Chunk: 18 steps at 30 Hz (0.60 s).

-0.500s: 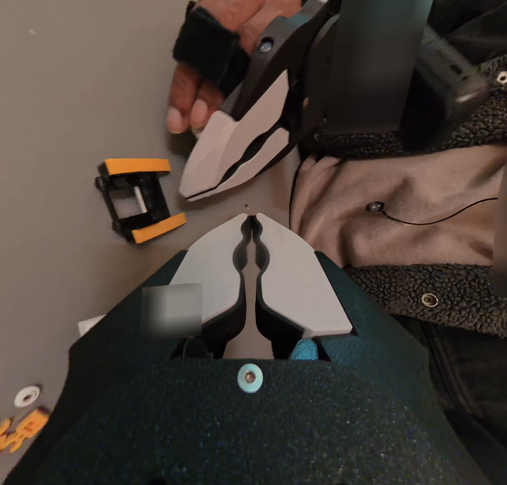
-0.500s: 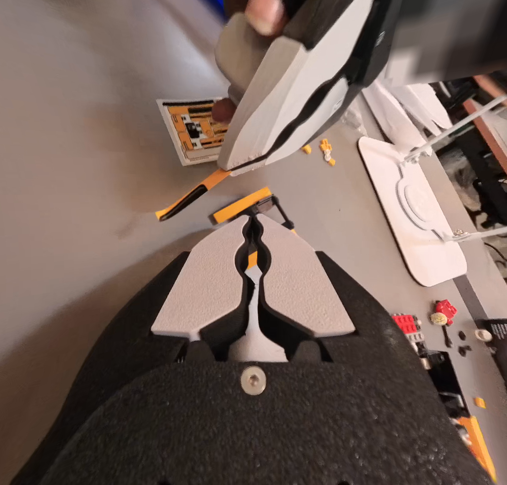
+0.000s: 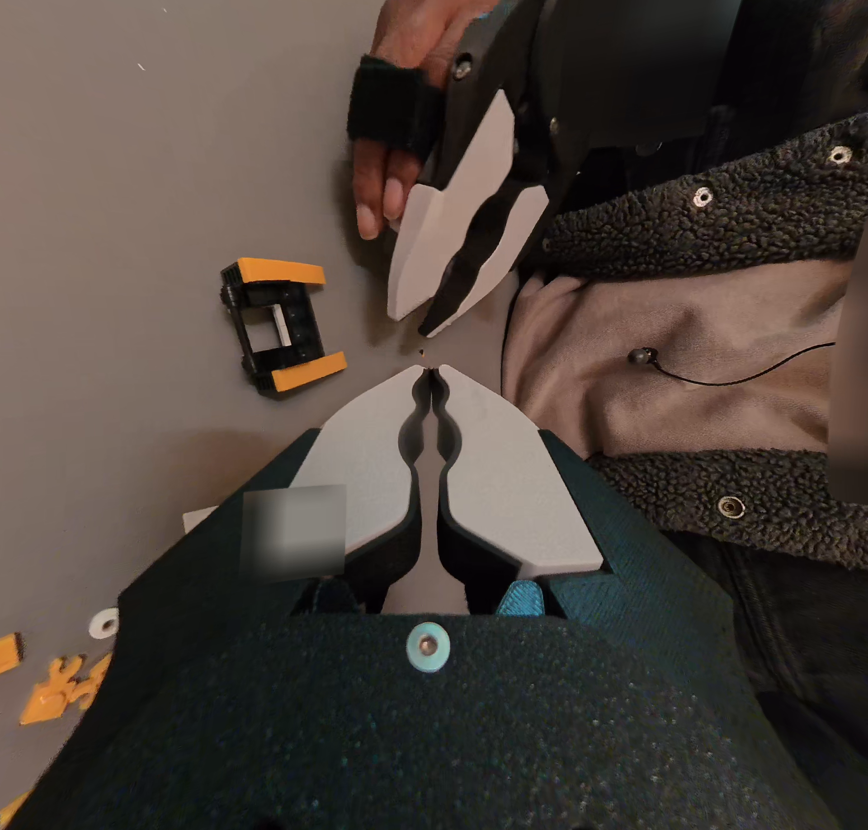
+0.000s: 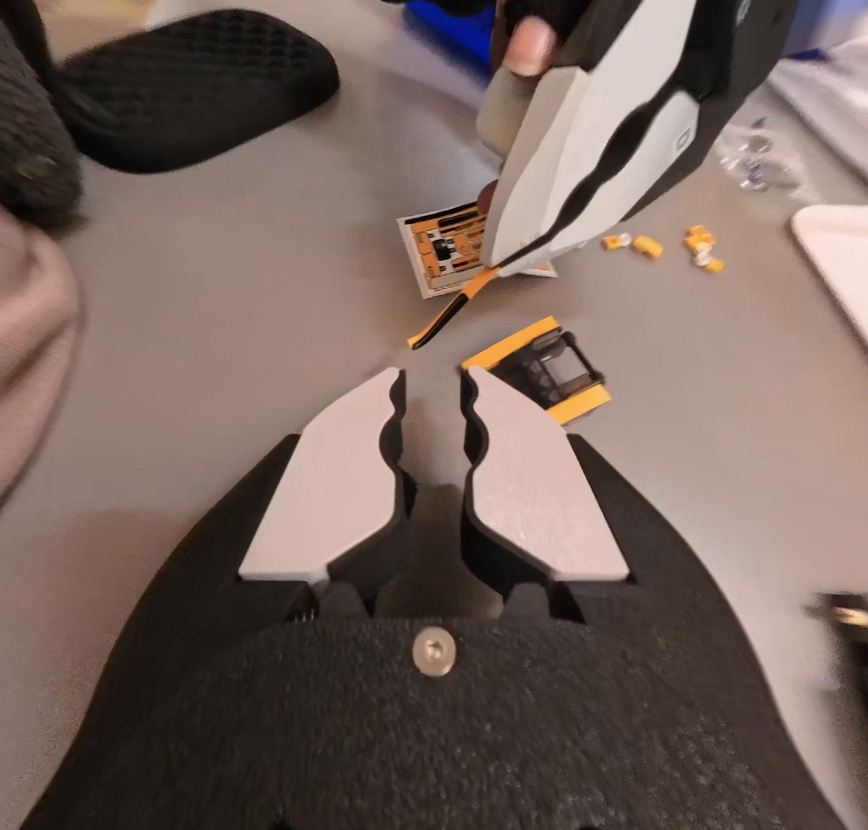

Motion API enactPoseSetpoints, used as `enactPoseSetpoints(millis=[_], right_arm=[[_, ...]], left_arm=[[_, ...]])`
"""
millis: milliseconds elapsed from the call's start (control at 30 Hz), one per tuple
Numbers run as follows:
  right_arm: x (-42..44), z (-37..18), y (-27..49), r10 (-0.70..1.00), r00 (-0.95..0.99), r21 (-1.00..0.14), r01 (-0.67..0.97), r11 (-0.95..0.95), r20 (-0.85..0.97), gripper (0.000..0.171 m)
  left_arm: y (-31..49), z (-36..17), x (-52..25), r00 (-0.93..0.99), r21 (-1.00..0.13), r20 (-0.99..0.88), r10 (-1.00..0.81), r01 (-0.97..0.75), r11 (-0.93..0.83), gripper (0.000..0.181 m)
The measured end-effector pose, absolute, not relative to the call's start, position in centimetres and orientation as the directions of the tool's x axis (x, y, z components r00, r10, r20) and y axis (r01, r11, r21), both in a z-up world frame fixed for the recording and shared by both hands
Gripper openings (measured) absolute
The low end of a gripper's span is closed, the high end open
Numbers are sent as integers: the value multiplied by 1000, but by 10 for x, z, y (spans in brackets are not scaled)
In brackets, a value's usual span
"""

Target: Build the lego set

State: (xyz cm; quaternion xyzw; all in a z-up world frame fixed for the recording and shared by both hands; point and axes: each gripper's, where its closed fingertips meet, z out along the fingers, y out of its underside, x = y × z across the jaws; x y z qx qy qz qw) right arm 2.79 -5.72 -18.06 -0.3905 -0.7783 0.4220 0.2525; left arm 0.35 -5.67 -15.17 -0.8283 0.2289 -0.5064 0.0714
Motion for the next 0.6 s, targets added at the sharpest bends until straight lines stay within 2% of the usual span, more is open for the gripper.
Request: enactPoseSetpoints(millis=[33, 167, 300, 500, 600], right_arm=[[29, -179, -60, 818, -575, -861, 413, 297, 6, 24], [30, -168, -73, 793, -586, -882, 448, 148, -165, 25], [30, -161, -77, 765, -583, -880, 472, 44, -274, 19], [29, -156, -78, 758, -590, -893, 448, 24, -276, 1], [28, -155, -77, 776, -593, -910, 409, 58, -217, 0]], left_arm=[[-57, -150, 4, 379, -358, 804, -458, -307, -882, 0], [-61, -141, 8, 368, -393, 787, -495, -319, -863, 0], [-63, -132, 13, 357, -424, 771, -527, -329, -844, 0], [-64, -127, 15, 352, -441, 760, -546, -337, -832, 0], [-63, -126, 14, 353, -441, 760, -545, -336, -832, 0]])
